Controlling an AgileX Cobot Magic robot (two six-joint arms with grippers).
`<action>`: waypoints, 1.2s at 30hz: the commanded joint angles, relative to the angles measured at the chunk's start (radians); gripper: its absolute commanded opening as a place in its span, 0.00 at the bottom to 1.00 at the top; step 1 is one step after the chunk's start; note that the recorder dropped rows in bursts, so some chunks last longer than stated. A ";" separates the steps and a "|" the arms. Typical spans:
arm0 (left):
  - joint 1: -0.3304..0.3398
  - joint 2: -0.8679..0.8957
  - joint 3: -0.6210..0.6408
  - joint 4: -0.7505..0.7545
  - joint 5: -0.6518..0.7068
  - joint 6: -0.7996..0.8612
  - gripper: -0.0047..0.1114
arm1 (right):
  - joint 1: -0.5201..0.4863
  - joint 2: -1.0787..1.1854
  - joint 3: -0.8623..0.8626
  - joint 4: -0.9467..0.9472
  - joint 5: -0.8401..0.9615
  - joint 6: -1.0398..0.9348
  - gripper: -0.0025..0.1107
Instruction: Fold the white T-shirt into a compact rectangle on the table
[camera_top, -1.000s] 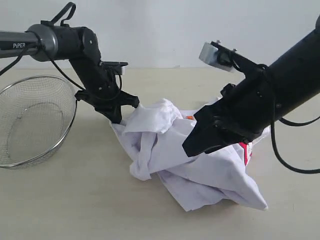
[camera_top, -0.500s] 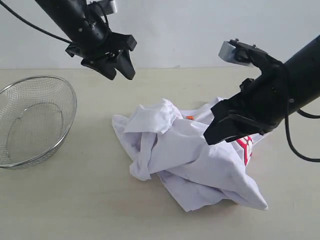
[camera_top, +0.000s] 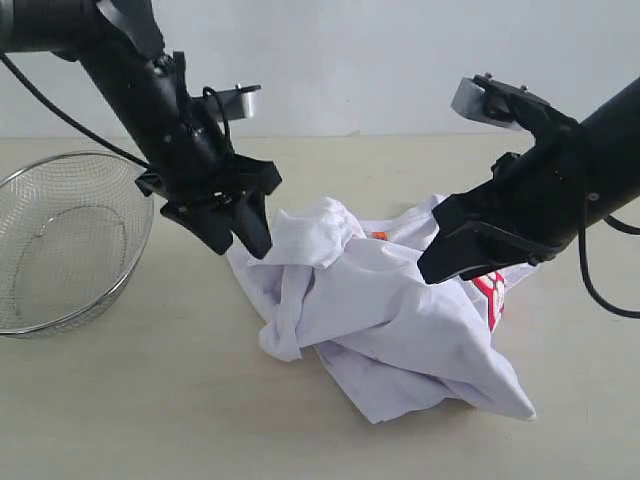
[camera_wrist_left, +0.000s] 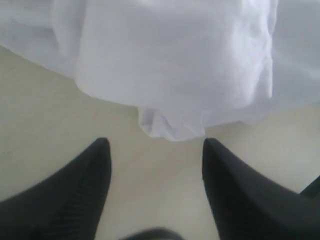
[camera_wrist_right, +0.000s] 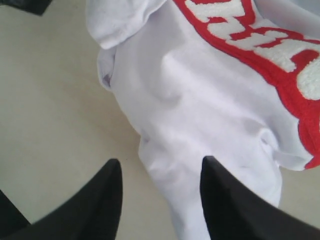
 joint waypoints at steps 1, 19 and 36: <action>-0.018 -0.029 0.034 -0.017 0.004 -0.022 0.47 | -0.007 -0.001 -0.001 0.000 0.013 0.000 0.40; -0.040 -0.041 0.048 -0.242 0.004 -0.043 0.46 | -0.007 -0.001 -0.001 0.017 0.015 -0.001 0.40; -0.101 -0.060 0.134 -0.131 -0.061 0.056 0.40 | -0.007 -0.001 -0.001 0.022 -0.003 -0.008 0.40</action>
